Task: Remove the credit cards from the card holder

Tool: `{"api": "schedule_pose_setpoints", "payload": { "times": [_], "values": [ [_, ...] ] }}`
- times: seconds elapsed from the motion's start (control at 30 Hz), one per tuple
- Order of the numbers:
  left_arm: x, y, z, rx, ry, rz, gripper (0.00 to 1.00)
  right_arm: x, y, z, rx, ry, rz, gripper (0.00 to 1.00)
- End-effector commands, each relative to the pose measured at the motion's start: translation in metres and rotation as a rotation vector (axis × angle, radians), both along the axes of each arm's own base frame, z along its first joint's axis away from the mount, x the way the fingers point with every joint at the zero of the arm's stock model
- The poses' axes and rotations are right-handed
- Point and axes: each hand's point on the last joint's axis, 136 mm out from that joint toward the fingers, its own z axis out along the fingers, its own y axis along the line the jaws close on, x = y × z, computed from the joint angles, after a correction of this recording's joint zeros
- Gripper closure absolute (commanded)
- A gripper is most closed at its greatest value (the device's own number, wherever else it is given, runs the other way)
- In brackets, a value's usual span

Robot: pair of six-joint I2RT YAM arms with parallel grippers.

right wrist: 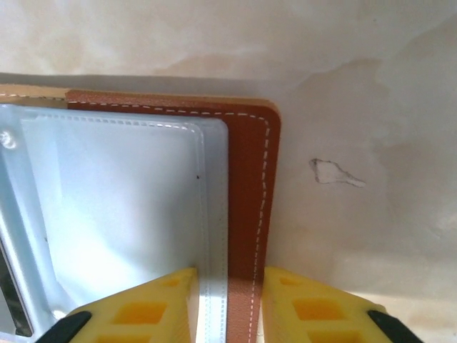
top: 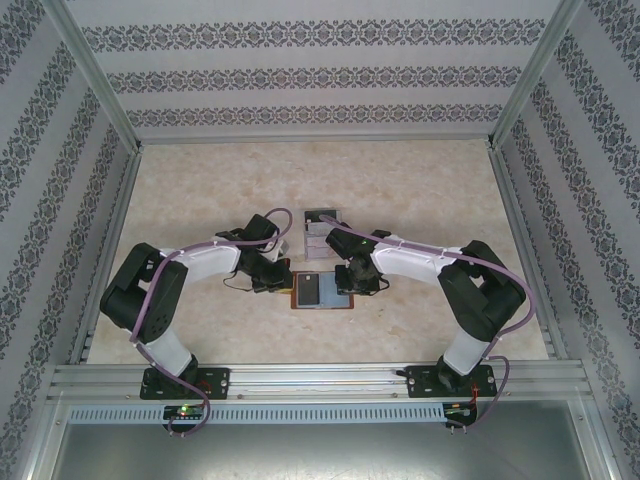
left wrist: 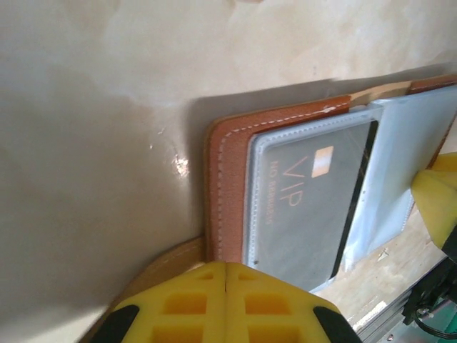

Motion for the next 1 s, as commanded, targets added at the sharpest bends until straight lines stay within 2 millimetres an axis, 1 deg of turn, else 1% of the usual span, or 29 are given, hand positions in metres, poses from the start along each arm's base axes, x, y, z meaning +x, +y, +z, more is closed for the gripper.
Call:
{"api": "schedule_pose_setpoints", "payload": {
  "times": [0.0, 0.17, 0.23, 0.33, 0.43, 0.53, 0.67, 0.73, 0.87, 0.97],
  "values": [
    [0.004, -0.006, 0.018, -0.017, -0.028, -0.005, 0.95, -0.005, -0.005, -0.009, -0.011, 0.024, 0.006, 0.77],
    [0.004, -0.011, 0.021, -0.031, -0.025, -0.021, 0.95, 0.000, -0.005, -0.004, -0.019, 0.009, 0.017, 0.77],
    [0.003, -0.015, 0.020, -0.034, -0.020, -0.032, 0.95, 0.002, -0.009, 0.000, -0.044, -0.007, 0.022, 0.75],
    [0.002, -0.022, 0.018, -0.035, -0.016, -0.049, 0.95, 0.005, -0.014, 0.010, -0.069, -0.029, 0.028, 0.69],
    [0.002, -0.026, 0.017, -0.033, -0.013, -0.058, 0.95, 0.007, -0.013, 0.020, -0.058, -0.047, 0.030, 0.66],
    [0.004, -0.027, 0.016, -0.028, -0.018, -0.059, 0.95, 0.008, -0.009, 0.026, -0.032, -0.054, 0.023, 0.66],
    [0.005, -0.028, 0.014, -0.030, -0.010, -0.067, 0.95, 0.008, 0.001, 0.033, 0.029, -0.062, 0.013, 0.67],
    [0.005, -0.030, 0.012, -0.030, -0.005, -0.073, 0.95, 0.007, 0.009, 0.035, 0.077, -0.060, 0.007, 0.69],
    [0.005, -0.031, 0.009, -0.029, 0.001, -0.081, 0.97, 0.007, 0.034, 0.038, 0.216, -0.042, -0.007, 0.78],
    [0.006, -0.031, 0.006, -0.025, 0.004, -0.080, 0.98, 0.007, 0.053, 0.037, 0.309, -0.021, -0.013, 0.82]
  ]
}}
